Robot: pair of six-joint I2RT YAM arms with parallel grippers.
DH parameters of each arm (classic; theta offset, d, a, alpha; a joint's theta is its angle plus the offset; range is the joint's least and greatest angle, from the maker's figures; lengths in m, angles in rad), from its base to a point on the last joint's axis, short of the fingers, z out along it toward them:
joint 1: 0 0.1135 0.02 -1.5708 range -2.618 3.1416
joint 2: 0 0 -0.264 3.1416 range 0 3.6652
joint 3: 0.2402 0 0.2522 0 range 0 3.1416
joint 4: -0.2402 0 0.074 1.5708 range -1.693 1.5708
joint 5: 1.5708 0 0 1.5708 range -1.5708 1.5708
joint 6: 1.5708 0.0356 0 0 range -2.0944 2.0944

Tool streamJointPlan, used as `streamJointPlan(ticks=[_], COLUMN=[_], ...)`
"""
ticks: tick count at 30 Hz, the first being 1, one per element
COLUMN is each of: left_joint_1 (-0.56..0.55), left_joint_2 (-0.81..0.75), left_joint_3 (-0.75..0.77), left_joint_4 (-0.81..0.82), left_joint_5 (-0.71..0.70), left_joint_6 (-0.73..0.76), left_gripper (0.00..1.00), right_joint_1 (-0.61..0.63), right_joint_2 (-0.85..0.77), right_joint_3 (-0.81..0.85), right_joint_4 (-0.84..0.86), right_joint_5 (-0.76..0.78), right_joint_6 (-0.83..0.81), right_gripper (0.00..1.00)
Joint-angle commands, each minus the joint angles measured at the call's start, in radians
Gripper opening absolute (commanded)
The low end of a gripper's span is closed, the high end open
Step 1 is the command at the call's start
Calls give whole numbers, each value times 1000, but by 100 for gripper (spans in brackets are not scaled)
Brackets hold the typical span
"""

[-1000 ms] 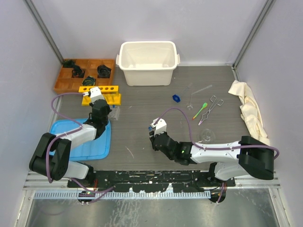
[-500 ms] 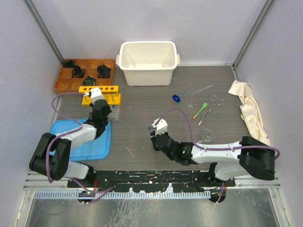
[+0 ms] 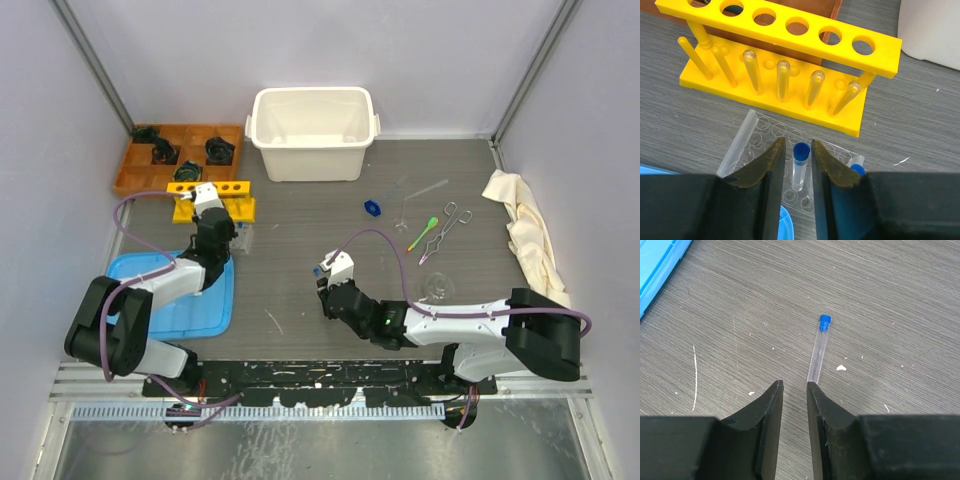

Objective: Organize the chemistry lab equipment
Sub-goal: Insert the test tube into the slot of the test tube rack.

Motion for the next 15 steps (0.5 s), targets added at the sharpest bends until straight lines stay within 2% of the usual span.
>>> streamJointPlan(ticks=[1, 5, 10, 14, 15], left_joint_1=[-3, -5, -8, -12, -12], left_joint_2=[-14, -47, -149, -299, -331], left_joint_3=[42, 40, 46, 40, 32], left_joint_4=[7, -18, -128, -278, -307], left_joint_5=[-2, -1, 19, 92, 146], left_joint_6=[5, -10, -66, -154, -185], left_gripper=[32, 41, 46, 47, 47], right_joint_1=[-6, -6, -6, -32, -46], right_joint_2=[-23, -23, -22, -1, 13], right_joint_3=[11, 11, 32, 84, 102], right_joint_4=[23, 23, -11, -87, -111], right_joint_5=[20, 13, 11, 5, -7], right_joint_6=[9, 13, 26, 52, 56], right_gripper=[33, 34, 37, 45, 46])
